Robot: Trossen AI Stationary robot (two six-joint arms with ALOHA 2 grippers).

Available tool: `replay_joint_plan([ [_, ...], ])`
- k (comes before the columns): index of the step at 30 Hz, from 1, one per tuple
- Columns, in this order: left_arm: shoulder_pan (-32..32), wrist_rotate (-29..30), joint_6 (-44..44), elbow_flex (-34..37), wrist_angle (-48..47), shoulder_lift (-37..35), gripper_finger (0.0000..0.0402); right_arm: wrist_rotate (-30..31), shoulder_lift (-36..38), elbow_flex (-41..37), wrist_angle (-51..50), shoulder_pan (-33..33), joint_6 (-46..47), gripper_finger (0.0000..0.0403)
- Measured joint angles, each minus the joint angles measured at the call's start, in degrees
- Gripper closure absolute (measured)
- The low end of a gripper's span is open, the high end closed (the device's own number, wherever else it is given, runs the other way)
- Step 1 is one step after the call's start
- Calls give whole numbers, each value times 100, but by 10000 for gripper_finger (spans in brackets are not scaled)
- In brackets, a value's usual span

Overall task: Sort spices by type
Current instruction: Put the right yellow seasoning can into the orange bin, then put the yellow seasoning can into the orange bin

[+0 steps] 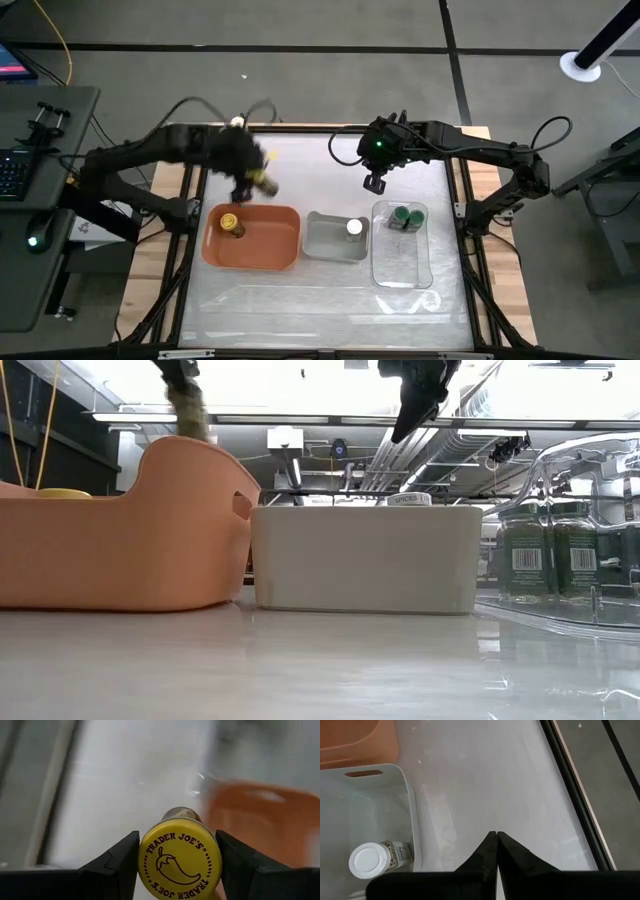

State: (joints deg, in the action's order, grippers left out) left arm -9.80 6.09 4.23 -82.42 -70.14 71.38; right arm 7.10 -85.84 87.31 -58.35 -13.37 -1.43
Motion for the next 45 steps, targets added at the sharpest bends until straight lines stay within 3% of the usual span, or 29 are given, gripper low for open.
replay_joint_plan([
  [3,964,56,-657,113,-466,-124,215,-5,0,0,-2,-63,-5,403],
  [7,2076,268,-1331,587,-372,-160,215,-12,0,0,-3,-197,-9,403],
  [11,2580,589,-1702,1318,-337,-135,215,-161,0,0,-2,-346,-9,403],
  [18,2521,722,-2113,2396,133,-125,215,-183,0,0,-2,-465,-9,403],
  [29,2515,798,-2163,3002,388,-129,215,-206,0,0,-2,-465,50,403],
  [37,2515,764,-2168,3028,379,-129,114,-204,0,0,-2,-465,52,403],
  [45,2515,469,-2214,2895,258,-129,105,-204,0,0,-4,-465,50,403],
])
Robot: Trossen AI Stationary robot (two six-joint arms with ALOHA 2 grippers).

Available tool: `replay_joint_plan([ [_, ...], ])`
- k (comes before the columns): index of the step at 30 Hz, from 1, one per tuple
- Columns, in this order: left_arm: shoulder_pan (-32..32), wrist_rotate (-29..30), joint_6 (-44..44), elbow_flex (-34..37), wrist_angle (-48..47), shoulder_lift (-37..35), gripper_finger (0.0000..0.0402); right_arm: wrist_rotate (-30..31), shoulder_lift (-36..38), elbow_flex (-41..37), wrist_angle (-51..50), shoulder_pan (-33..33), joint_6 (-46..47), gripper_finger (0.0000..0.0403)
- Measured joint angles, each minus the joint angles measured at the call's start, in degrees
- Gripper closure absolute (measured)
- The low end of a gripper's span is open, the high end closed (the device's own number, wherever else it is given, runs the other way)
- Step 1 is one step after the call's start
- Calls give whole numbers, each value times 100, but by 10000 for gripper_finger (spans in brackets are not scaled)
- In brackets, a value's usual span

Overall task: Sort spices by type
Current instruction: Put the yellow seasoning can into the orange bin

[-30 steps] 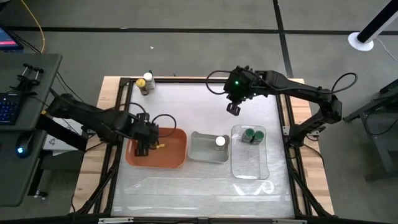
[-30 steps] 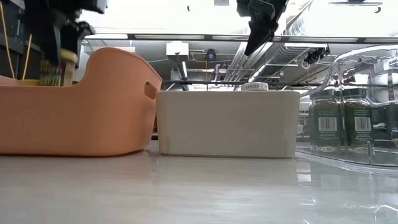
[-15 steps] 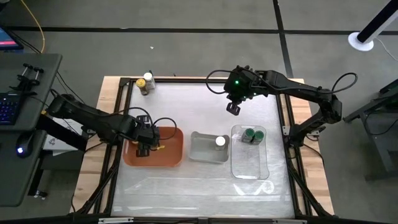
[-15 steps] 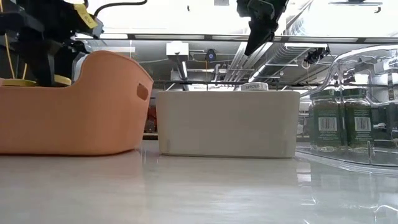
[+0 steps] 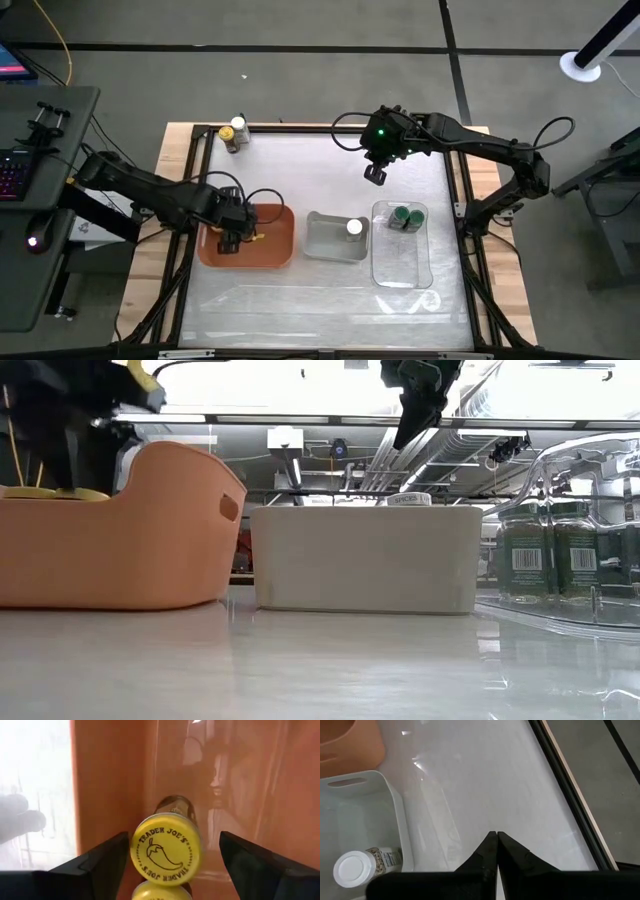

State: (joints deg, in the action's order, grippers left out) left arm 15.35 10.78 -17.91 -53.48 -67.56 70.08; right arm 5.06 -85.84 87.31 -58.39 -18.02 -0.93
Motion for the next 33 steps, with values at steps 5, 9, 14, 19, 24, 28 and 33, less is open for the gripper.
replay_joint_plan([
  [5,-123,120,198,-861,-545,0,105,2,0,0,0,0,-47,403],
  [9,-502,1183,578,-1827,-740,-2,104,4,0,0,2,0,-52,403],
  [14,-2101,2151,1227,-2030,-20,-15,120,6,0,0,1,0,-12,403],
  [19,-4266,1726,710,-1010,1452,0,219,8,0,-1,1,0,-8,403],
  [24,-4868,2348,-675,-136,2447,-365,383,9,0,0,5,0,114,403],
  [28,-4967,3176,-2099,430,3119,-623,399,11,0,-2,177,0,220,403],
  [33,-5059,4009,-2704,756,3334,-532,401,10,0,-2,336,0,228,403],
])
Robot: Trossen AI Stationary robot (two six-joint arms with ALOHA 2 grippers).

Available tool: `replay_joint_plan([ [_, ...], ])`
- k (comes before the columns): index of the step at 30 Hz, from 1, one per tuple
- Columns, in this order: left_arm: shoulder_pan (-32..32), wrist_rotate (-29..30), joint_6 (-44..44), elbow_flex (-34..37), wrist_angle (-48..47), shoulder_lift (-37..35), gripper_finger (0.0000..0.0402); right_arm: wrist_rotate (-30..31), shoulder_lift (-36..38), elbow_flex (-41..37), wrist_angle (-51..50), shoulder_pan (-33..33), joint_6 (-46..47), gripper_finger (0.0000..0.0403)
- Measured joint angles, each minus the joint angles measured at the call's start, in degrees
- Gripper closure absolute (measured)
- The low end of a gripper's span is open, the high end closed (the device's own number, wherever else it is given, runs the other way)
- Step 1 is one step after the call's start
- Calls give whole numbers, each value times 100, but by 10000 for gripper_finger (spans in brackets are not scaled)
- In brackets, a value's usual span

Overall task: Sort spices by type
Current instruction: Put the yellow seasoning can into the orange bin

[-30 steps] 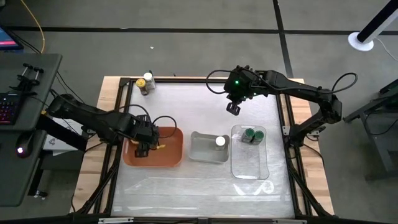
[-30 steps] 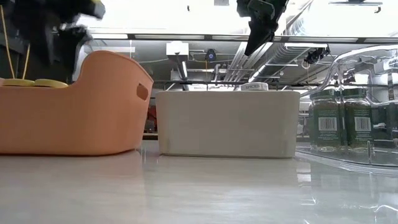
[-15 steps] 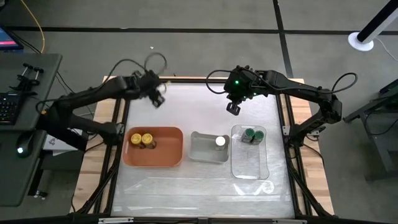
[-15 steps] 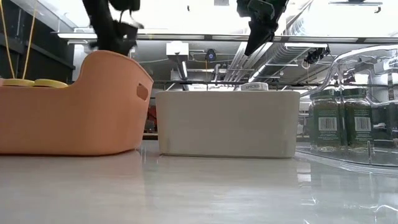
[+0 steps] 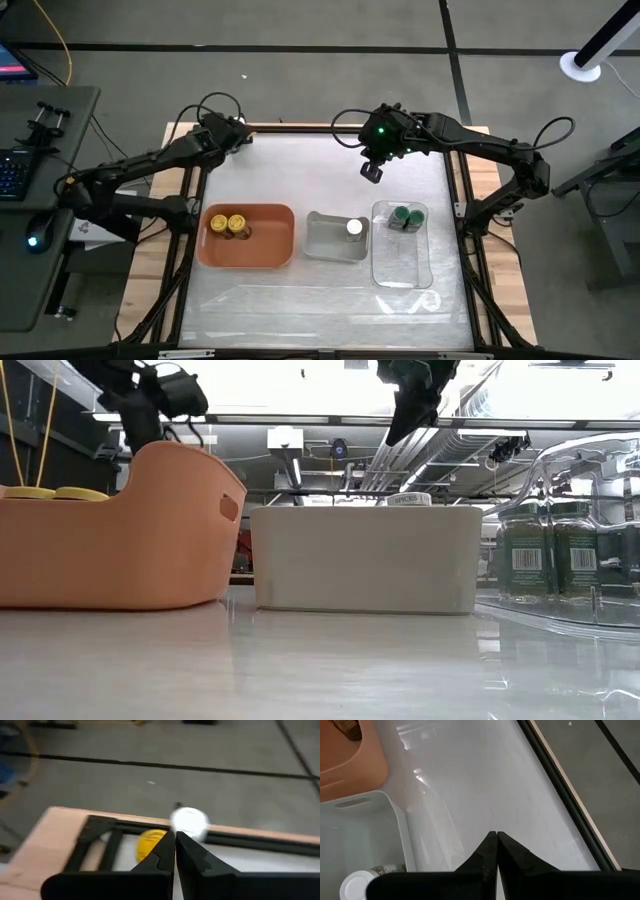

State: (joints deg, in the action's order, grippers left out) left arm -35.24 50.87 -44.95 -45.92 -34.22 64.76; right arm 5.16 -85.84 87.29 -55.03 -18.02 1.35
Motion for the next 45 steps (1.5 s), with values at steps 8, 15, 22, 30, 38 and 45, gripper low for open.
replay_joint_plan([
  [8,-591,239,-148,340,653,522,401,-31,0,0,-10,0,165,403],
  [15,-888,186,-111,403,1157,974,401,-49,0,0,-13,0,327,403],
  [22,-897,-20,7,401,1149,1292,401,-49,0,0,-17,0,422,403],
  [30,-500,-2,3,388,667,1330,401,-47,0,0,-17,0,360,403],
  [38,270,58,-457,381,157,1323,401,-46,0,0,-17,0,269,403],
  [45,1300,-126,-1149,390,570,1341,401,-42,0,0,-4,0,112,403],
])
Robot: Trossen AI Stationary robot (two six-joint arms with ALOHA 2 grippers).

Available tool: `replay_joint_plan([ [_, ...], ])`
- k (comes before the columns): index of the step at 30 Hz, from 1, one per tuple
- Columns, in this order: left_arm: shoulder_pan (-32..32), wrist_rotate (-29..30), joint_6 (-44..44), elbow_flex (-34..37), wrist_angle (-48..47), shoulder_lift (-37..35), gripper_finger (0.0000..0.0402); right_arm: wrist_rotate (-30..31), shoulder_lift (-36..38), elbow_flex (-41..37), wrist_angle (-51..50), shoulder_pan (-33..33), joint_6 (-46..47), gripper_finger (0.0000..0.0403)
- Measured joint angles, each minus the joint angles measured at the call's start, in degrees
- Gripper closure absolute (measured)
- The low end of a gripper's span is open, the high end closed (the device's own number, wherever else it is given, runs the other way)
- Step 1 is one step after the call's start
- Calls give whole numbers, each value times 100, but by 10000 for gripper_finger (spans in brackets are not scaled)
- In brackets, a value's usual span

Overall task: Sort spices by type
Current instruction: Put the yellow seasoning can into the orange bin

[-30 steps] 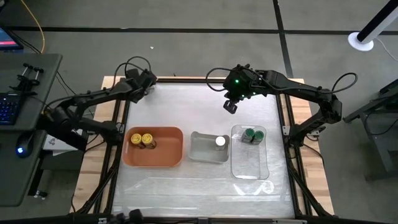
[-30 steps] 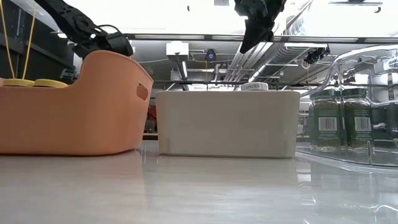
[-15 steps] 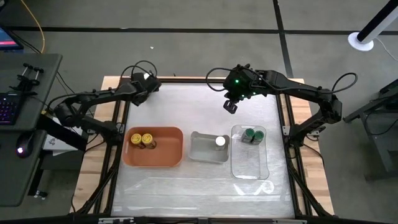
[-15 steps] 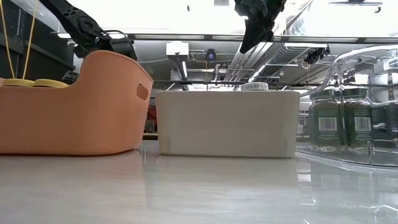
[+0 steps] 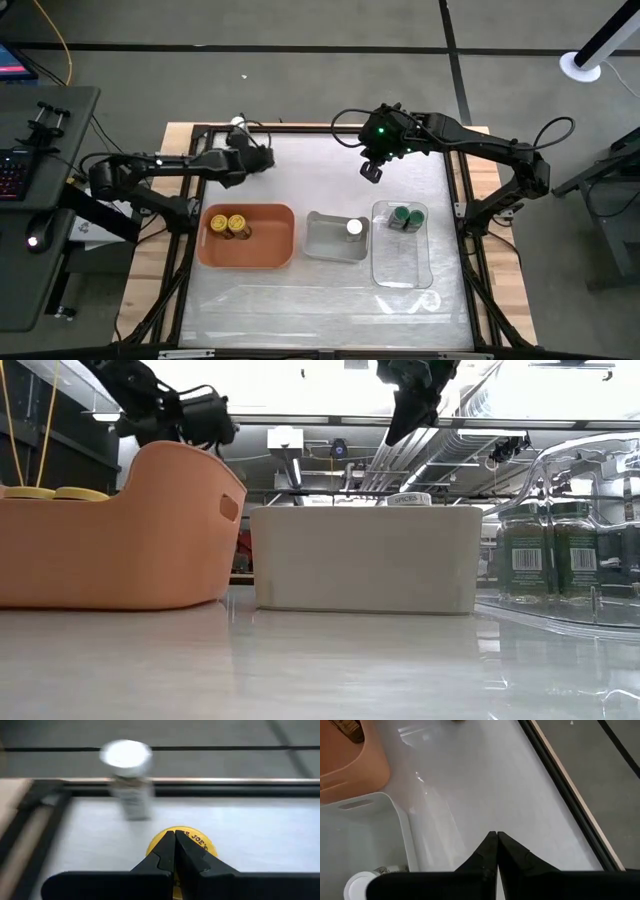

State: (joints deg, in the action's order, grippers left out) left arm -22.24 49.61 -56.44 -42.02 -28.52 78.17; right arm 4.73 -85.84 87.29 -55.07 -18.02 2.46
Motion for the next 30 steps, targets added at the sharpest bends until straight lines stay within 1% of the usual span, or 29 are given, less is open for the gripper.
replay_joint_plan([
  [2,304,-104,5,4,418,54,401,-1,0,0,33,0,-57,403],
  [5,691,-346,287,9,1347,276,401,0,0,0,128,0,-110,403],
  [11,1249,-897,1065,-4,3826,1186,401,0,0,0,244,0,-111,403],
  [13,1358,-1089,1343,-102,4413,1491,401,0,0,0,243,0,-101,403],
  [14,1398,-1159,1478,-194,4562,1611,401,0,0,0,243,0,-101,403],
  [16,1453,-1284,1755,-439,4568,1783,401,0,0,0,244,0,-101,403],
  [19,1465,-1489,2321,-731,4493,1833,401,0,0,0,256,0,-130,403],
  [24,1434,-1865,3496,-1018,4459,1420,401,4,0,0,265,0,-147,403],
  [27,1352,-2197,3928,-1175,3833,1054,398,15,0,0,265,0,-145,403],
  [30,1168,-2655,4051,-1361,2932,771,378,15,0,0,260,0,-144,403],
])
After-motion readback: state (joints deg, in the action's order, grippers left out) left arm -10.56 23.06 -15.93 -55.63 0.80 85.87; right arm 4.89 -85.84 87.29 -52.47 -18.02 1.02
